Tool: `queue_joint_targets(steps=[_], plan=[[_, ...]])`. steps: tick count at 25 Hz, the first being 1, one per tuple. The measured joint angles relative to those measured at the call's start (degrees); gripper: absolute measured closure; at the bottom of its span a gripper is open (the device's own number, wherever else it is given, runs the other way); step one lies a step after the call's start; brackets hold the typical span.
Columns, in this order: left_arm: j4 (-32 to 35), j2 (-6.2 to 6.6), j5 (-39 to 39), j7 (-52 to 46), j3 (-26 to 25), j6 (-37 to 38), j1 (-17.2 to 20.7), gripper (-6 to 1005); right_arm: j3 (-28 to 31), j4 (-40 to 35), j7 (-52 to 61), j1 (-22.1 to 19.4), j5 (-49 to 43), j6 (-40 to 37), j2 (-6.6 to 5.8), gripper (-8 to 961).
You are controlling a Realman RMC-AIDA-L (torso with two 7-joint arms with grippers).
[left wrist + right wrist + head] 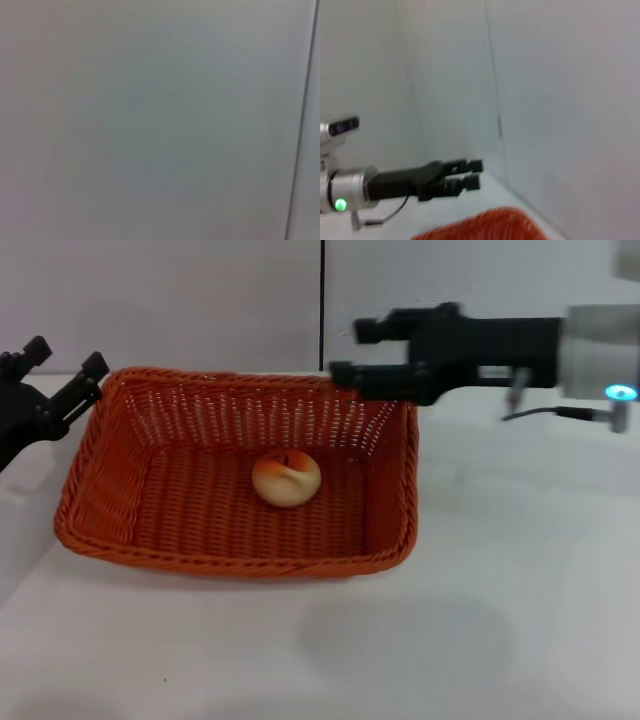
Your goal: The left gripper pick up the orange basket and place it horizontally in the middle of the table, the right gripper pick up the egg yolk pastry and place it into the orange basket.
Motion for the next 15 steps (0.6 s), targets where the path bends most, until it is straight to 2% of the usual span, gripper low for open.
queue_joint_targets(steps=[1, 2, 3, 6, 7, 9, 10, 12, 13, 15], plan=[[0.0, 0.0, 0.0, 0.0, 0.0, 0.0, 0.0, 197, 0.0, 0.0, 0.0, 0.0, 0.0, 0.0, 0.0, 400], [0.12, 0.04, -0.2, 0.02, -0.56, 0.22, 0.23, 197, 0.95, -1.8, -3.23, -4.13, 4.0, -0.04, -0.07, 376], [0.12, 0.04, -0.2, 0.02, -0.56, 0.22, 0.23, 197, 0.95, -1.8, -3.23, -4.13, 4.0, -0.04, -0.07, 352], [0.11, 0.06, -0.22, 0.37, -1.92, 0.61, 0.45, 197, 3.15, -0.89, -10.83, -9.86, 13.11, -1.03, 0.05, 280], [0.0, 0.07, -0.22, 0.79, -2.5, 0.73, 0.52, 197, 4.52, 2.54, -17.15, -12.82, 20.22, -2.81, 0.07, 280], [-0.15, 0.06, -0.22, 1.74, -3.13, 0.86, 0.61, 197, 6.45, 8.28, -25.3, -14.79, 26.91, -5.4, 0.05, 280], [-0.21, 0.01, -0.22, 2.36, -3.37, 0.93, 0.66, 197, 6.45, 8.28, -25.3, -14.79, 26.91, -5.4, 0.05, 280], [-0.27, -0.02, -0.22, 3.02, -3.62, 1.08, 0.72, 197, 10.84, 18.52, -36.74, -15.88, 32.94, -9.55, -0.01, 280], [-0.27, -0.02, -0.22, 3.02, -3.62, 1.08, 0.72, 197, 10.84, 18.52, -36.74, -15.88, 32.94, -9.55, -0.01, 280], [-0.92, -0.09, -0.48, 3.9, -4.84, 2.21, 0.78, 197, 15.37, 25.75, -42.28, -15.94, 35.85, -12.96, -0.05, 280]])
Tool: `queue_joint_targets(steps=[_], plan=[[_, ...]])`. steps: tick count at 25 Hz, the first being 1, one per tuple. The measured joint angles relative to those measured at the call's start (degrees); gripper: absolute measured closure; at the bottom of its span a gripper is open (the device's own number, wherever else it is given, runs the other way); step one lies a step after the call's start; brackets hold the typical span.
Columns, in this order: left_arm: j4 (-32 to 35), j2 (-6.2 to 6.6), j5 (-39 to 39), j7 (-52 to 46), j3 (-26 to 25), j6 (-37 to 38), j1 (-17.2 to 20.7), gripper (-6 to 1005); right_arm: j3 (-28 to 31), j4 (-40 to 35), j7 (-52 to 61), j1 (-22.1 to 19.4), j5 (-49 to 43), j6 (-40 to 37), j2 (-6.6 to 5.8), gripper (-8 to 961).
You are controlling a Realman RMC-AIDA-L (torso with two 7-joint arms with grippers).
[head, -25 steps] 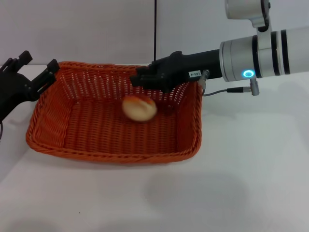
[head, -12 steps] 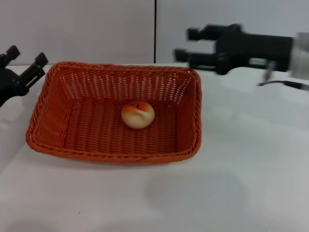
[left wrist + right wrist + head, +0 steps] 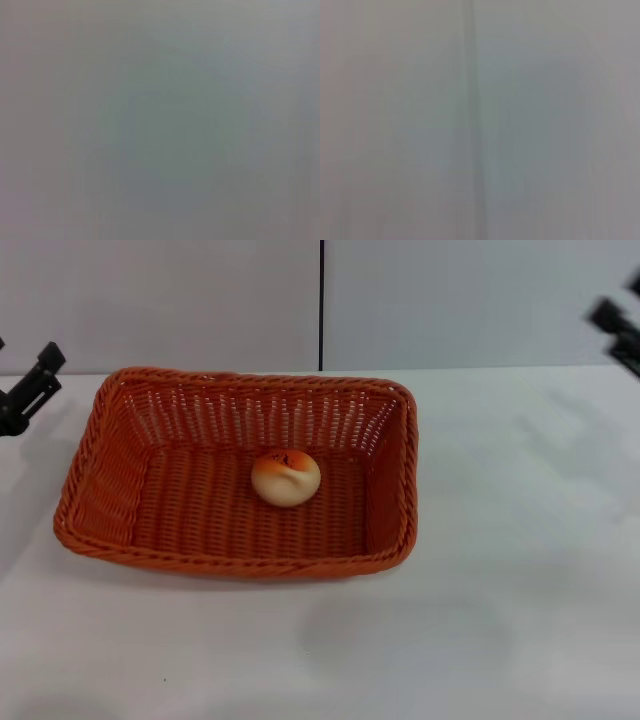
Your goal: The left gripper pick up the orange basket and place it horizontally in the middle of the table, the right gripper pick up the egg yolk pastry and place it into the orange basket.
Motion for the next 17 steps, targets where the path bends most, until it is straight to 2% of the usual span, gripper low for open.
queue_joint_targets(steps=[2, 4, 5, 7, 12, 14, 17], plan=[[-0.44, -0.03, -0.4, 0.37, -0.43, 0.24, 0.0, 197, 6.55, 8.97, -7.6, 0.02, 4.45, -3.65, 0.01, 281], [-1.54, -0.06, -1.49, 1.41, -1.03, 0.74, -0.03, 197, 8.6, 11.43, -10.16, 0.1, 6.14, -4.56, 0.02, 281], [-5.42, 0.08, -5.81, 6.47, -1.88, 3.95, -0.25, 197, 10.35, 13.62, -12.66, 0.17, 7.86, -5.3, 0.05, 281], [-7.92, 0.1, -8.53, 10.17, -3.26, 6.6, -0.2, 197, 14.41, 18.42, -17.7, 0.64, 11.94, -5.91, 0.05, 281], [-12.82, 0.15, -10.09, 14.25, -8.24, 9.11, -0.46, 197, 19.64, 20.73, -19.05, 1.42, 13.69, -6.2, 0.28, 281], [-12.82, 0.15, -10.09, 14.25, -8.24, 9.11, -0.46, 197, 20.19, 21.23, -19.08, 1.87, 13.69, -6.21, 0.28, 280], [-19.51, -0.02, -10.52, 22.07, -13.9, 12.78, -1.41, 197, 22.44, 24.12, -19.15, 4.15, 13.73, -5.87, 0.1, 280]])
